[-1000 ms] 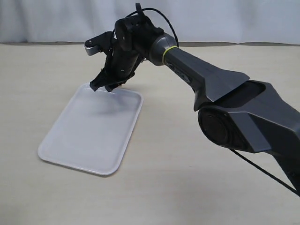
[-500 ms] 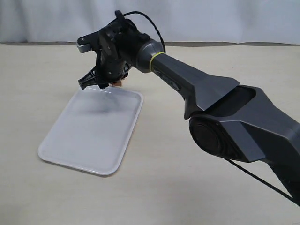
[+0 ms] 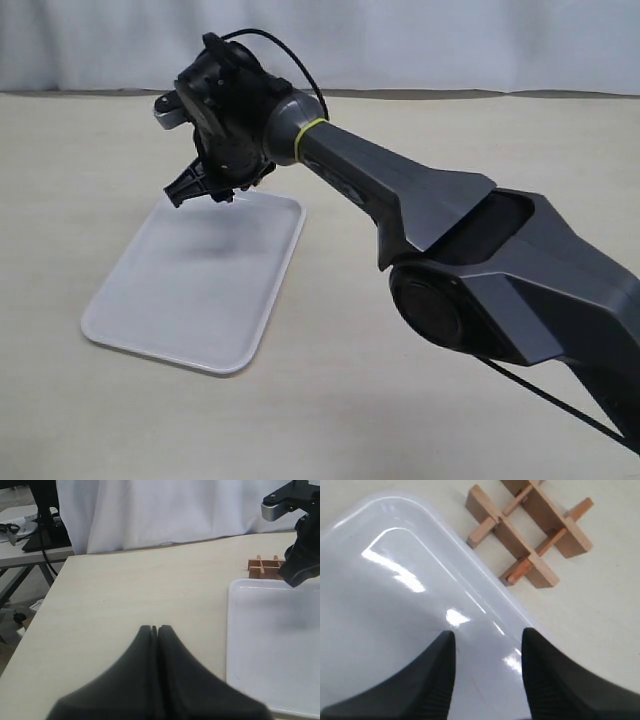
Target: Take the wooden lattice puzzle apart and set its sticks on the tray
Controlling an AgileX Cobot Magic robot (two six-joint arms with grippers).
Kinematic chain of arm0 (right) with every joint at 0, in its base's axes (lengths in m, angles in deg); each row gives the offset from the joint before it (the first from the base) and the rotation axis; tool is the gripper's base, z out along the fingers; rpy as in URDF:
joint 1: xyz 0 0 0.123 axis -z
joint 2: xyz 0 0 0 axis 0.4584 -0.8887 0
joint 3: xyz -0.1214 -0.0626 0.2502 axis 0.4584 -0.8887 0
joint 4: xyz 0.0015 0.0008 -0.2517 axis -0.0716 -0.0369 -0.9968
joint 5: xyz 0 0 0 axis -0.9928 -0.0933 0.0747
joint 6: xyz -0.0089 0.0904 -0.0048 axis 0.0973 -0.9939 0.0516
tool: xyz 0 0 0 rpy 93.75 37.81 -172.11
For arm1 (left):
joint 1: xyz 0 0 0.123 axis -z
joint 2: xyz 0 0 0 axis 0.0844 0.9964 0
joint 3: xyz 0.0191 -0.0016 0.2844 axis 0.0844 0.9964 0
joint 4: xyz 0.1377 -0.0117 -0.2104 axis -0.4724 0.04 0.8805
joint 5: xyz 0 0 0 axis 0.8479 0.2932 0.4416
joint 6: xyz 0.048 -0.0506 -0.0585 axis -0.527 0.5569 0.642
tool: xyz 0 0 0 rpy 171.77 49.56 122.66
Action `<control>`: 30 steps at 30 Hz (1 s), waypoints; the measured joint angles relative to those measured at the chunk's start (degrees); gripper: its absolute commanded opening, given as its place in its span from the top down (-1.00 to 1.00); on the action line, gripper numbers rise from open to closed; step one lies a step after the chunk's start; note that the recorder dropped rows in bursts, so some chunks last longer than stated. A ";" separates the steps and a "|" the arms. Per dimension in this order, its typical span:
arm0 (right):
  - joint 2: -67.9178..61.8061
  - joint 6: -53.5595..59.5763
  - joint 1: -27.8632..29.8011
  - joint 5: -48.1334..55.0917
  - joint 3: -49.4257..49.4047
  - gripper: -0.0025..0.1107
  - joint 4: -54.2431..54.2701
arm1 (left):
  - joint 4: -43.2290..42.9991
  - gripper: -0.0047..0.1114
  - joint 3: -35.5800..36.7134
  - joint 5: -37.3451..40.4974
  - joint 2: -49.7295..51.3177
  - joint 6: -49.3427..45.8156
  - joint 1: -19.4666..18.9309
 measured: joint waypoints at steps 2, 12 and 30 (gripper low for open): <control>1.08 0.00 -0.38 0.42 0.00 0.24 -0.14 | 0.00 0.92 0.00 0.00 0.00 0.00 0.00; 3.19 -0.57 -0.53 0.69 0.00 0.24 -0.74 | 0.00 0.92 0.00 0.00 0.00 0.00 0.00; -3.35 -31.29 -0.53 -8.95 0.00 0.24 -9.03 | 0.00 0.92 0.00 0.00 0.00 0.00 0.00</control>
